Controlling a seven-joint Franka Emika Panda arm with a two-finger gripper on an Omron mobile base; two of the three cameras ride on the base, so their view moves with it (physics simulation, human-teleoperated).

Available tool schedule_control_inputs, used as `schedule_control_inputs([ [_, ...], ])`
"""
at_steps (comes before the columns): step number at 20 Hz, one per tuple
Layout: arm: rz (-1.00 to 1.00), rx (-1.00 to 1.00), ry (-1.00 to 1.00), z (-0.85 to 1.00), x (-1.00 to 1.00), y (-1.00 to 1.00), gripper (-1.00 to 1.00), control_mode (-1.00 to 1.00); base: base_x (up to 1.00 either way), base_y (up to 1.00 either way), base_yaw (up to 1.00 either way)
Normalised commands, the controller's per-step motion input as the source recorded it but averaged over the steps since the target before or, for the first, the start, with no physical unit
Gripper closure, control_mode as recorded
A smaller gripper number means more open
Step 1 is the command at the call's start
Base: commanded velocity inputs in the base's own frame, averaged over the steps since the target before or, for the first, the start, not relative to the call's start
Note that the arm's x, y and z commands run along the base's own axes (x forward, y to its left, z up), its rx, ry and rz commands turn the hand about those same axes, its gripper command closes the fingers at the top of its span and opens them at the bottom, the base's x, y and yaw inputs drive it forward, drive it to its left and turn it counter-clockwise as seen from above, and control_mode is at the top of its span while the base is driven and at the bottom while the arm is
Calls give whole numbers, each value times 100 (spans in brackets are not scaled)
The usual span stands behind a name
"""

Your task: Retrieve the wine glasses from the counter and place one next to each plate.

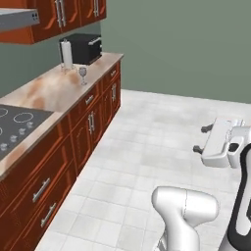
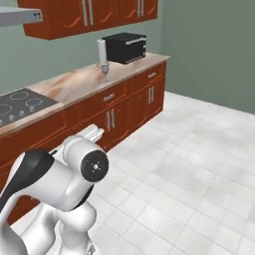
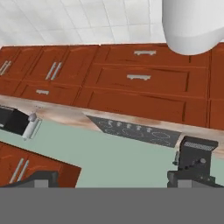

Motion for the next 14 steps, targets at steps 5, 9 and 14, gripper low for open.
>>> schedule_control_inputs([
  [5,0,0,0,0,0,0,-100,100,100,0,37],
  [9,0,0,0,0,0,0,-100,100,100,-16,33],
  [14,0,0,0,0,0,0,-100,100,100,-45,21],
])
